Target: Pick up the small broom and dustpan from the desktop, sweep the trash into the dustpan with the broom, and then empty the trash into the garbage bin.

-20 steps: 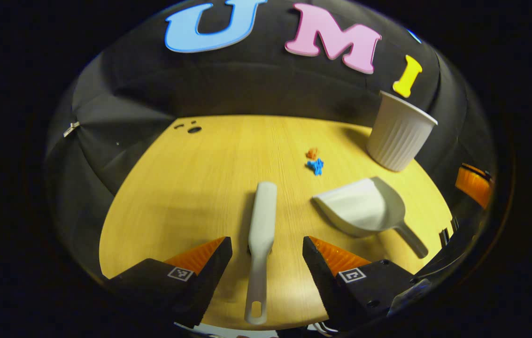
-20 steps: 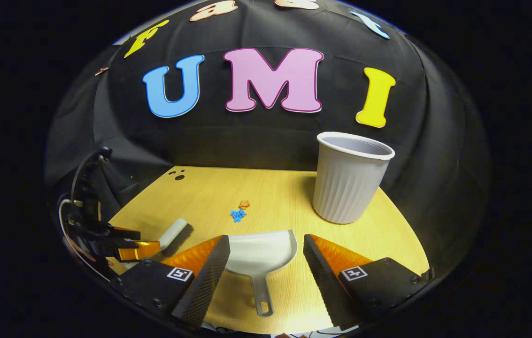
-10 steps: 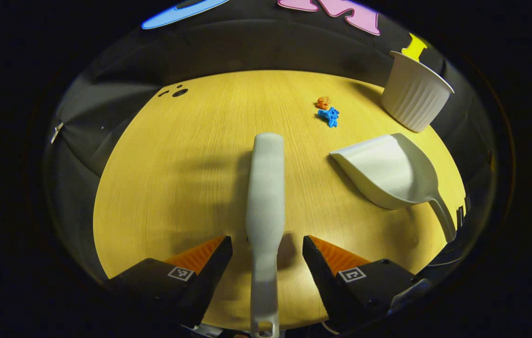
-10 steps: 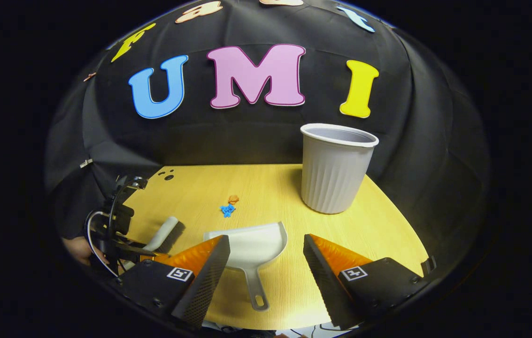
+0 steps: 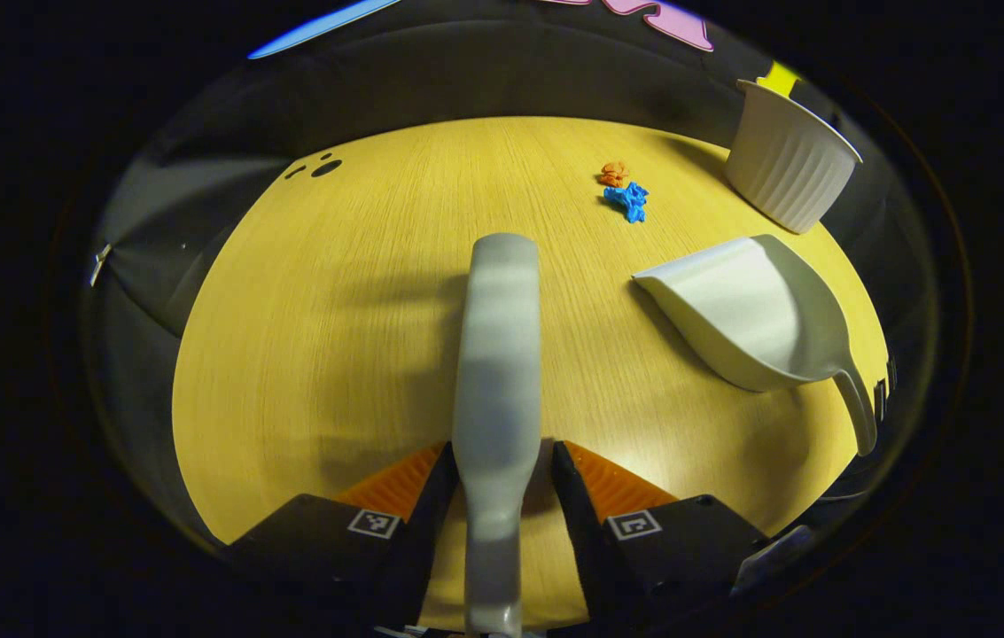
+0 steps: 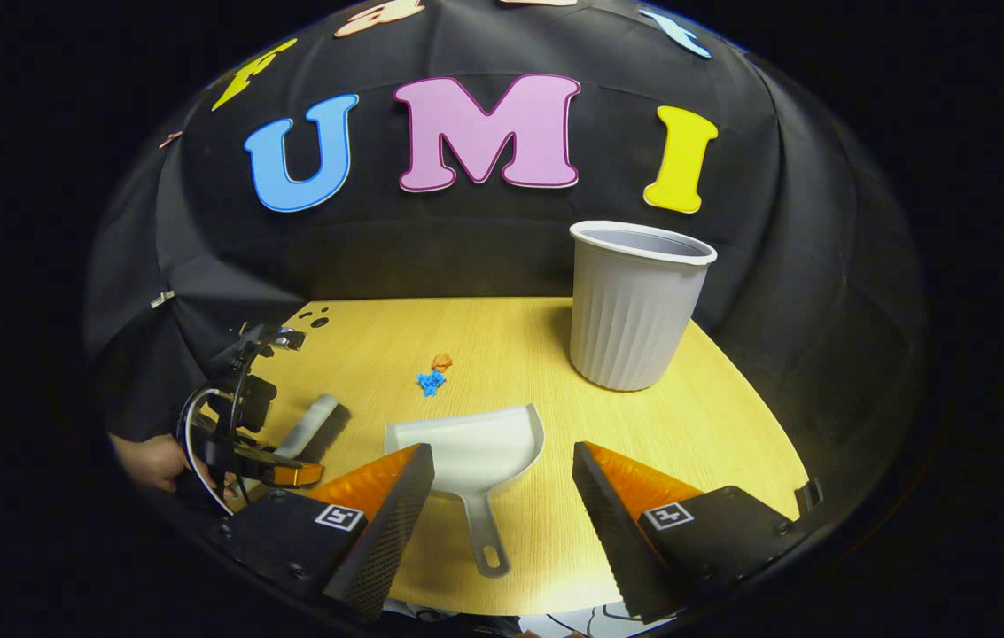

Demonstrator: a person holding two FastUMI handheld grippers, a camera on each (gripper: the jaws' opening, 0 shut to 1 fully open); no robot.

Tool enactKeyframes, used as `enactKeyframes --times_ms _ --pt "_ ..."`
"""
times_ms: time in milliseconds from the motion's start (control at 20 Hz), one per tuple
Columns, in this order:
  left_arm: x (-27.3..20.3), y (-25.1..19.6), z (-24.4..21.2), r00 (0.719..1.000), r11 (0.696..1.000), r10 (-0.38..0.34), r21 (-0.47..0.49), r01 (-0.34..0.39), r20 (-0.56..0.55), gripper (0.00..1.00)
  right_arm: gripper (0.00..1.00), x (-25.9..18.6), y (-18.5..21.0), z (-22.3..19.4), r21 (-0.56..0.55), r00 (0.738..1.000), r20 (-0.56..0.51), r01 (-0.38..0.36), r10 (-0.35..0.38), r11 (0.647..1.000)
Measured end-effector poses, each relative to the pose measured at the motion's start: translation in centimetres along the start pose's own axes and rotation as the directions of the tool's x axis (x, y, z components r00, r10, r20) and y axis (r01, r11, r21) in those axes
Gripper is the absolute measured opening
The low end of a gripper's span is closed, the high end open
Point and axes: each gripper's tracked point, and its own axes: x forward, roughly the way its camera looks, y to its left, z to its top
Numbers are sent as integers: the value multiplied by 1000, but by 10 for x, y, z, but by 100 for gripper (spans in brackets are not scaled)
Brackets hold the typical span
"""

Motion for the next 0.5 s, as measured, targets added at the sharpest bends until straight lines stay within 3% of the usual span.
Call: enactKeyframes --times_ms 100,300,500 --pt "2 2 0 1000 1000 -4 15 5 -4 64 98 3 0 -3 5 1000 -13 1 -1 1000" --pt "2 3 2 1000 1000 3 6 -3 6 36 98 8 5 -11 9 999 -42 -11 11 1000" --pt "1 4 6 997 1000 -19 -20 20 71 30 98 14 13 -25 4 994 -100 -43 43 999"
